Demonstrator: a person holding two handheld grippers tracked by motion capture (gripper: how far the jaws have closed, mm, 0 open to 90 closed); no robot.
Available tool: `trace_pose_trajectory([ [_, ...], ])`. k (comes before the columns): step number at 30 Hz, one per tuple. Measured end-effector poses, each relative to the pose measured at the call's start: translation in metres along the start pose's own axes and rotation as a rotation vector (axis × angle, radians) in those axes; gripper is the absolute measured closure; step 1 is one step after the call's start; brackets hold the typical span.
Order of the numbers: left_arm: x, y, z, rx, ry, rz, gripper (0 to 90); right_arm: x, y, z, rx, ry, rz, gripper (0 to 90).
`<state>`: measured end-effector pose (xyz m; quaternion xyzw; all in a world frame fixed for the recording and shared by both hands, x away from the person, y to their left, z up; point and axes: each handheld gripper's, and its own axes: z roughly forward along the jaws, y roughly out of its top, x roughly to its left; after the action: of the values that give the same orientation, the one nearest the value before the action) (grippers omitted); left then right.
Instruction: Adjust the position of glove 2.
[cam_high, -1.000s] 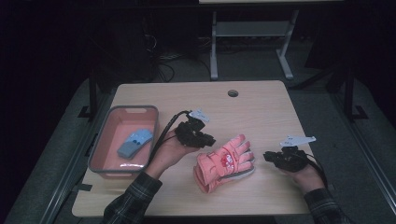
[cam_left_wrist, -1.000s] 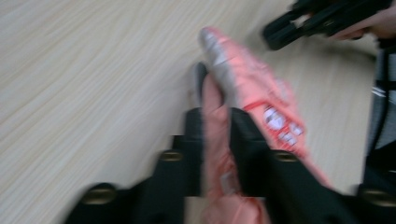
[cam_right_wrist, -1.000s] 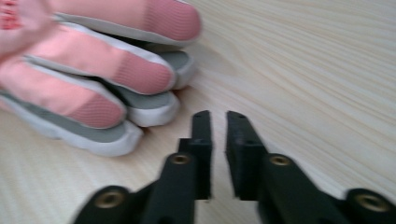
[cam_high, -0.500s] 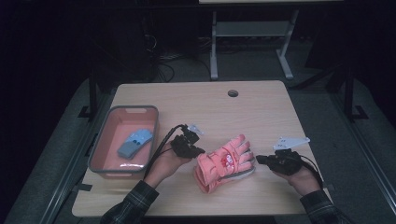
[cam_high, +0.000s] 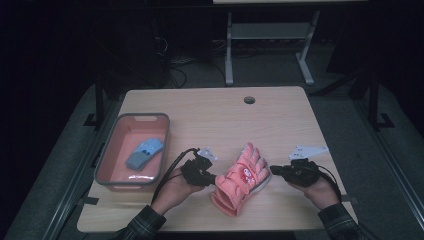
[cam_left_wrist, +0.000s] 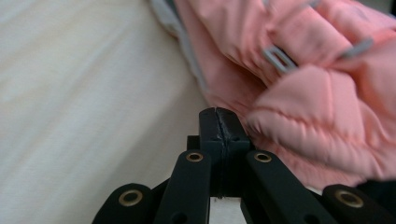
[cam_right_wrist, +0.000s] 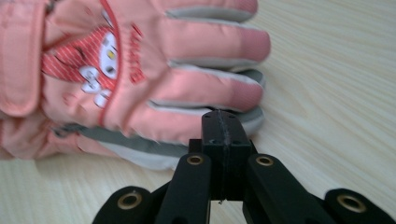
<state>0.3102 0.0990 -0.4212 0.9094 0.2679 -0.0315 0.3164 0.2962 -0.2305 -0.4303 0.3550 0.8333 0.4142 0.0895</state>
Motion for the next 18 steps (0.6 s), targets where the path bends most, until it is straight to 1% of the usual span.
trace_pose_trajectory([
  [2,-0.001,-0.002,0.000,-0.005,0.001,0.009,89.7,0.004,0.005,0.000,-0.013,0.021,-0.007,89.9],
  [4,0.002,-0.001,-0.002,-0.009,0.025,0.013,89.7,0.008,0.009,0.000,-0.019,0.032,-0.008,89.9],
  [5,0.004,-0.001,-0.004,-0.010,0.034,0.015,89.7,0.010,0.013,0.000,-0.026,0.036,-0.018,89.9],
  [6,0.007,0.000,-0.007,-0.029,0.046,0.007,89.6,0.012,0.016,0.000,-0.035,0.047,-0.015,89.9],
  [7,0.009,0.000,-0.009,-0.038,0.054,0.006,89.2,0.014,0.020,0.001,-0.048,0.057,-0.019,89.9],
  [8,0.009,0.001,-0.010,-0.055,0.057,-0.011,88.6,0.015,0.022,0.001,-0.052,0.065,-0.018,89.9],
  [10,0.012,0.003,-0.016,-0.075,0.071,-0.009,86.9,0.018,0.027,0.003,-0.065,0.081,-0.019,89.9],
  [12,0.013,0.004,-0.018,-0.084,0.077,-0.009,84.6,0.022,0.032,0.006,-0.072,0.093,-0.033,89.9],
  [15,0.013,0.006,-0.021,-0.107,0.086,-0.015,81.0,0.027,0.035,0.012,-0.064,0.100,-0.047,90.0],
  [16,0.013,0.006,-0.021,-0.107,0.086,-0.015,79.5,0.027,0.035,0.012,-0.064,0.100,-0.047,90.0],
  [17,0.013,0.006,-0.022,-0.125,0.087,-0.024,79.5,0.028,0.035,0.014,-0.061,0.102,-0.047,89.9],
  [18,0.014,0.007,-0.023,-0.116,0.091,-0.013,75.3,0.030,0.036,0.018,-0.050,0.098,-0.046,90.0],
])
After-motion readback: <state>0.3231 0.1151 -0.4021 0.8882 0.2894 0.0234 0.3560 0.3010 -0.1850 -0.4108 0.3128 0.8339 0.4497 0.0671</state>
